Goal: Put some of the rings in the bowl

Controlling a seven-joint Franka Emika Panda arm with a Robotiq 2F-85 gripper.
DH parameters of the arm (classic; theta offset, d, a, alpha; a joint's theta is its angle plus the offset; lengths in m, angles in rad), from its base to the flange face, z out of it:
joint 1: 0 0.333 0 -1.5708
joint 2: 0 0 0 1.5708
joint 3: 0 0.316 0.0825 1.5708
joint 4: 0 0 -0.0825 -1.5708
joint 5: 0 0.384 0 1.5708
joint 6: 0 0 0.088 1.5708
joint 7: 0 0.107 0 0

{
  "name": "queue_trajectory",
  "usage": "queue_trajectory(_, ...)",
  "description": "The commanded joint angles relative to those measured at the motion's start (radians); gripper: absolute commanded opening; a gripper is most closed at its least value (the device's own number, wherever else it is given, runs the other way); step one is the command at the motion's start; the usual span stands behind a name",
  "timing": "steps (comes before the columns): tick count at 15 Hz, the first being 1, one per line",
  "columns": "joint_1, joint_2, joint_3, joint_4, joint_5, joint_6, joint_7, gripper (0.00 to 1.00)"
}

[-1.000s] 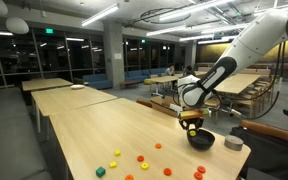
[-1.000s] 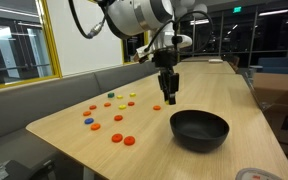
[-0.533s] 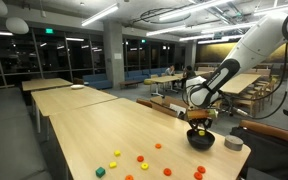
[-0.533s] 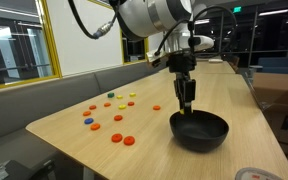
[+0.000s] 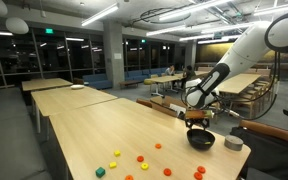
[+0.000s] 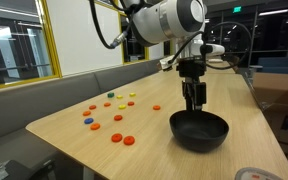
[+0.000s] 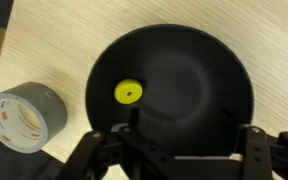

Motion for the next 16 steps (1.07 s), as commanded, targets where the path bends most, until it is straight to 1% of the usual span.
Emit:
queue_trajectory(1, 0.015, 0.051, 0.030, 0.096, 0.046, 0.020, -0.083, 1.00)
queue_trajectory(4, 0.045, 0.087, 0.071, 0.173, 0.067, 0.034, -0.135, 1.00)
queue_trajectory(6, 0.063, 0.129, 0.106, 0.248, 0.097, 0.018, -0.187, 1.00)
queue_trajectory(11, 0.092, 0.286, 0.171, 0.487, 0.179, -0.063, -0.323, 1.00)
queue_trajectory(16, 0.094, 0.439, 0.199, 0.696, 0.252, -0.186, -0.430, 1.00)
